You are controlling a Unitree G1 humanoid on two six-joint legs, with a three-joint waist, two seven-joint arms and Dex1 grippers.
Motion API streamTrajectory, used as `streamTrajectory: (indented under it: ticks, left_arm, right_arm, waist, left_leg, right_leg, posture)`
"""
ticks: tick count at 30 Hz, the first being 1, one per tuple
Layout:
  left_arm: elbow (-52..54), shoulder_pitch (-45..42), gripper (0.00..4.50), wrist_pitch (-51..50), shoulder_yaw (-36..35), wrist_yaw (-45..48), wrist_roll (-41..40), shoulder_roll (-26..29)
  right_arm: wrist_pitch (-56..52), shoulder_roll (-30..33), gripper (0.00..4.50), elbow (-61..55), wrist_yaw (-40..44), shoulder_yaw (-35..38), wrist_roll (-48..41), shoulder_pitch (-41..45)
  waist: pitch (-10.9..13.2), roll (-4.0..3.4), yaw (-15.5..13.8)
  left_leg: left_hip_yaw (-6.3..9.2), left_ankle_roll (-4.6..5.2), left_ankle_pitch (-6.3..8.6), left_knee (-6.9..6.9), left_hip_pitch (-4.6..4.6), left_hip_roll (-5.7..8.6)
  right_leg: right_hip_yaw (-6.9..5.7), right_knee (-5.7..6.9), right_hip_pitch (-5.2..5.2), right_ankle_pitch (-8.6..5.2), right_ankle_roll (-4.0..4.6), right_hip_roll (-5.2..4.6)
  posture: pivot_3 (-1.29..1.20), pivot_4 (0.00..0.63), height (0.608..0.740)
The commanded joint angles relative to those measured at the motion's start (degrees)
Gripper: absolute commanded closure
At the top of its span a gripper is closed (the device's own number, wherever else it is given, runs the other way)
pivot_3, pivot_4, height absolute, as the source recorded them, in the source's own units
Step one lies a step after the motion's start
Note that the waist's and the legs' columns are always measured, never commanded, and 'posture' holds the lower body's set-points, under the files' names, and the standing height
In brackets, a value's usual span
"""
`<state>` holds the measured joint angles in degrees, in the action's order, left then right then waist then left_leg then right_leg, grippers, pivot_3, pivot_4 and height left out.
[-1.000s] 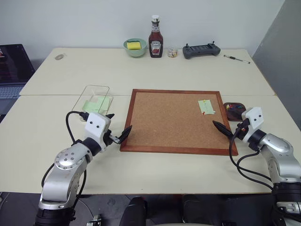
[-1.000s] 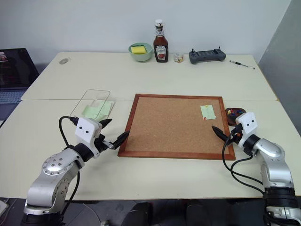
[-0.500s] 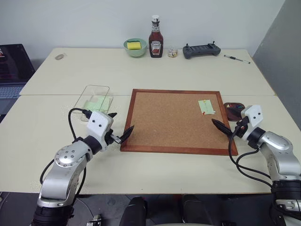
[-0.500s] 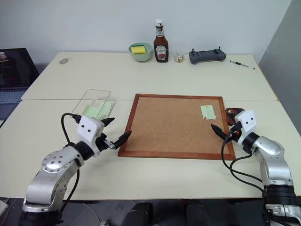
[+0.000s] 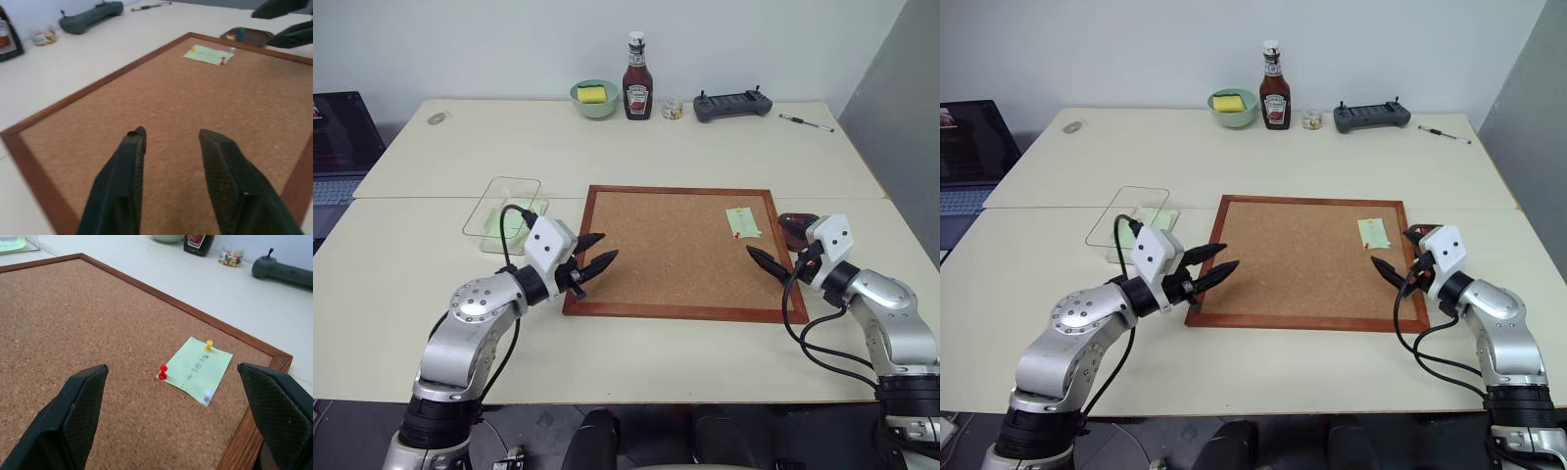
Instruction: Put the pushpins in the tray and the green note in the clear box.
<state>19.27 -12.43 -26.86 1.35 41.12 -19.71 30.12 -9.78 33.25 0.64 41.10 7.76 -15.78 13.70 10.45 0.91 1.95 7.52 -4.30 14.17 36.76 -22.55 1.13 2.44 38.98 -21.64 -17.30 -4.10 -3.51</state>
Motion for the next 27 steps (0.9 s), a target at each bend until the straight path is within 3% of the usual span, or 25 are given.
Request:
streamTrajectory:
  ticks: [1,6,18,27]
  left_arm:
    - [-2.04,-3.24,3.6,1.11,3.47,2.02,0.35,-1.14]
    - [-9.84,-9.61,4.45,4.29,7.77,2.45,3.53,-4.65]
    - [-27.01,-15.64,4.45,12.13,13.97,3.88,11.0,-10.2]
    - [-33.42,-15.75,4.45,13.65,14.78,5.58,12.07,-13.03]
  right_arm:
    - [-1.05,0.51,0.0,-3.26,-0.28,1.08,-0.85,-0.67]
    - [-5.91,1.35,0.0,-5.6,1.67,1.25,-3.61,-1.72]
    - [-10.58,0.71,0.0,-8.33,-1.05,-0.71,-2.48,-0.33]
    - [-15.81,-2.04,0.0,-0.12,-4.23,-3.71,-0.63,9.65]
  waist:
    - [0.0,0.0,-0.04]
    - [0.0,0.0,-0.12]
    - [0.0,0.0,-0.01]
    - [-0.02,-0.03,-0.01]
  left_leg:
    - [0.0,0.0,0.0,0.0,-0.01,0.01]
    - [0.01,0.0,0.0,0.04,-0.02,0.04]
    - [0.02,0.0,0.0,0.05,-0.03,0.05]
    - [0.03,0.0,0.0,0.08,-0.01,0.06]
  right_leg:
    - [0.0,0.0,0.0,0.0,0.0,0.0]
    - [0.0,0.0,0.01,0.0,0.0,-0.01]
    - [0.0,0.0,-0.01,0.0,0.0,0.0]
    - [0.0,0.01,0.01,0.0,0.0,-0.01]
  posture:
    - [0.0,0.15,0.74]
    - [0.0,0.15,0.74]
    - [0.0,0.15,0.74]
    - [0.0,0.15,0.74]
